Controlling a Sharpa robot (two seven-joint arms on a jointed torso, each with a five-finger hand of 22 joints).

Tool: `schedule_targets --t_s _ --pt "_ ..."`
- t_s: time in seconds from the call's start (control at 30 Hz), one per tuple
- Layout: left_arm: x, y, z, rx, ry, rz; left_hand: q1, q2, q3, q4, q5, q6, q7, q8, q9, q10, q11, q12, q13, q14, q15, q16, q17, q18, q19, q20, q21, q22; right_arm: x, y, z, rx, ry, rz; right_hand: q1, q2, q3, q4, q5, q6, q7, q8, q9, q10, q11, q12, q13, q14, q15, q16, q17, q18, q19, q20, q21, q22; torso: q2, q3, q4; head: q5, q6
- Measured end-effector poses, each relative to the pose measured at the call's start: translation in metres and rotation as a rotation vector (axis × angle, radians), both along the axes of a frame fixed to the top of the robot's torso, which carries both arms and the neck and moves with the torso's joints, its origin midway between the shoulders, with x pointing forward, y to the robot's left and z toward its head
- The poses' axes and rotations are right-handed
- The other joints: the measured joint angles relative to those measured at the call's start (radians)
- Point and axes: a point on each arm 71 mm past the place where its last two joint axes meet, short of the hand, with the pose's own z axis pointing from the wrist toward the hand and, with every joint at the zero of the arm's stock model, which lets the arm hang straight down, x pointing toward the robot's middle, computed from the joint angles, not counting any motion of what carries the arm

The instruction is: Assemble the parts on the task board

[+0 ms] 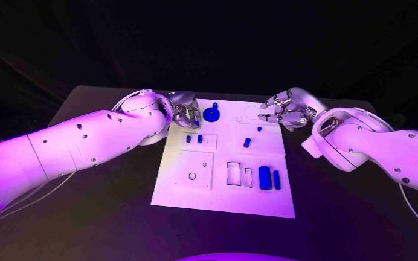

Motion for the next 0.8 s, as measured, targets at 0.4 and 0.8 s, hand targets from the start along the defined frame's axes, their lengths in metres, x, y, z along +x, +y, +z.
schedule_targets --t_s 0.4,0.8 --pt "0.0018 0.0006 -0.0028 0.002 0.022 0.005 0.0 0.0 0.0 0.0 0.0 0.004 0.004 -0.002 -0.001 0.0 0.0 0.0 0.0 0.0 0.0 0.0 -0.001 0.0 0.0 0.0 0.0 0.0 -0.0001 0.0007 -0.0002 0.001 0.0 0.001 0.0 0.0 0.0 0.0 0.0 0.0 0.0 0.0 0.0 0.0 0.0 0.0 0.0 0.0 0.0 0.0 0.0 0.0 0.0 0.0 0.0 0.0 0.001 0.0003 -0.0014 0.001 0.0" --pt "0.0022 -0.0029 -0.0036 -0.002 0.029 0.0 0.0 0.0 0.0 0.0 0.0 0.004 0.004 -0.002 -0.001 0.0 0.0 -0.005 0.0 0.0 0.0 0.0 -0.003 0.0 0.0 0.0 0.0 0.0 -0.0001 0.0013 -0.0002 0.001 0.0 0.002 0.0 0.0 0.0 0.0 0.0 0.001 -0.001 0.0 0.0 0.004 -0.004 0.0 0.0 0.004 -0.004 -0.006 -0.003 0.0 0.0 0.0 -0.006 -0.004 0.0 0.0003 -0.0007 -0.002 -0.002"
